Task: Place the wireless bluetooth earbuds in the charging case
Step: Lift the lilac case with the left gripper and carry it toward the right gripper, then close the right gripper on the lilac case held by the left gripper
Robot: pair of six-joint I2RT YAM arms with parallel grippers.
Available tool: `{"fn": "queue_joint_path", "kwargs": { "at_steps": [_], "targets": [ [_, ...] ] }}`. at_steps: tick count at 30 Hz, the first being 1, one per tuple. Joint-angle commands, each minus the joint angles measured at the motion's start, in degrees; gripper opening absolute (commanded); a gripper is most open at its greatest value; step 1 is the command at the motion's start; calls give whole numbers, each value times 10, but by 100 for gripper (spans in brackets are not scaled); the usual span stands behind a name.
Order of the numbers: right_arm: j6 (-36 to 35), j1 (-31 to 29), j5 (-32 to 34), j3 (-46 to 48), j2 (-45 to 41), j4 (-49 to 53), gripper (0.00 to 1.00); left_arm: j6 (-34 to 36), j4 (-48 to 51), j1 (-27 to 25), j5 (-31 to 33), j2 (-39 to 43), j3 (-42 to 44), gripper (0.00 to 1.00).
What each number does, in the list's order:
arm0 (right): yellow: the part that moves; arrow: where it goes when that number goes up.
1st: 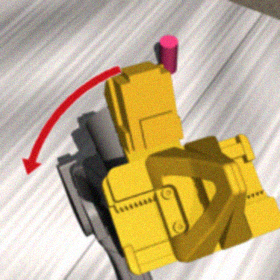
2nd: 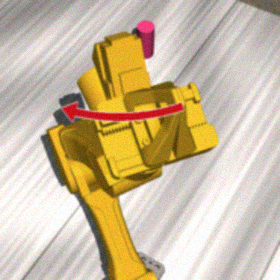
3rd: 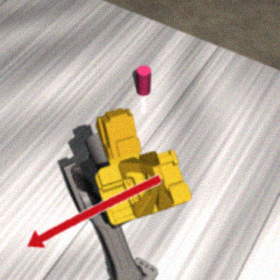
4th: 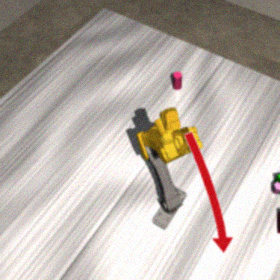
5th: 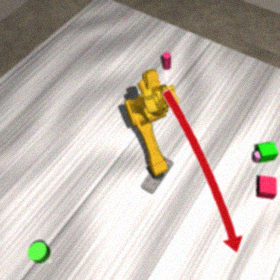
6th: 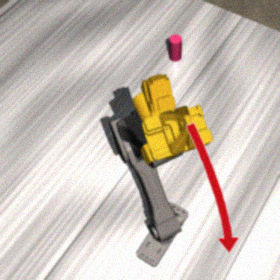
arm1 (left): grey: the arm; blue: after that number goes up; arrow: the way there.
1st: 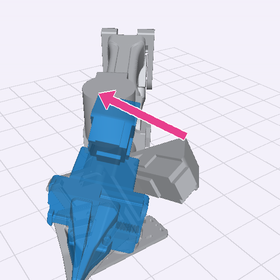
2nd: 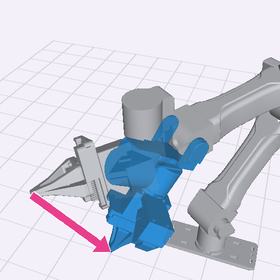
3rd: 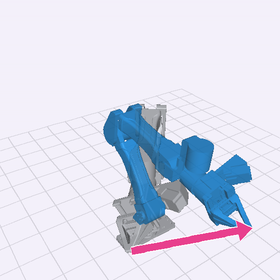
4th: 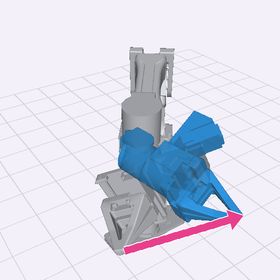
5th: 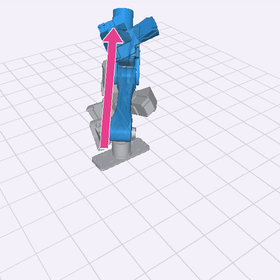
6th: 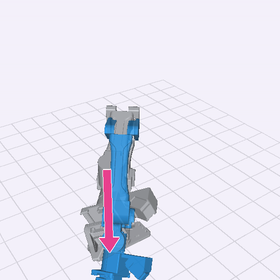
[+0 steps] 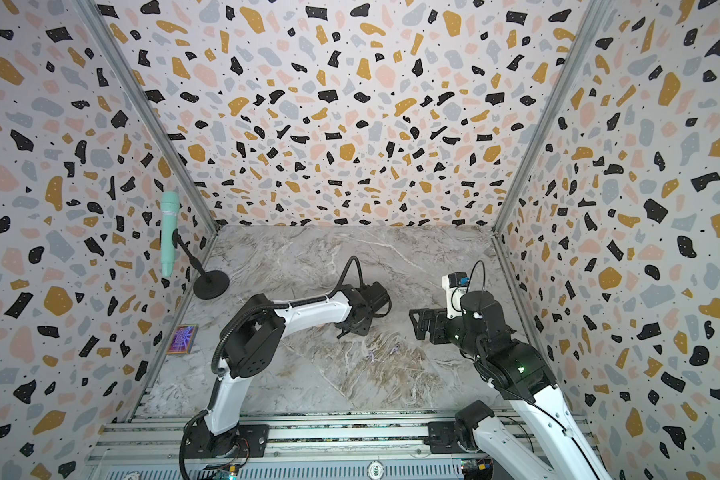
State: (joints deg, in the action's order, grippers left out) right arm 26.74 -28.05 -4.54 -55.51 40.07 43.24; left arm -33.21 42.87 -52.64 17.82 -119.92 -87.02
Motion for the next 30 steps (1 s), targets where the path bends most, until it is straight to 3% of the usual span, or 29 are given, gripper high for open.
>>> {"fn": "queue_joint_path", "kwargs": {
  "at_steps": [1, 8, 25, 30],
  "targets": [
    [16, -1, -27, 23, 9, -30, 99, 79, -57, -5, 0, 61, 55, 0],
    [36, 0, -81, 89, 47, -99, 99, 156, -129, -27, -25, 159, 164, 0],
    [31, 3, -218, 121, 198, -258, 99, 282, -255, -91, 54, 377, 330, 0],
    [34, 4, -279, 134, 225, -304, 98, 301, -285, -101, 44, 432, 376, 0]
  ]
}}
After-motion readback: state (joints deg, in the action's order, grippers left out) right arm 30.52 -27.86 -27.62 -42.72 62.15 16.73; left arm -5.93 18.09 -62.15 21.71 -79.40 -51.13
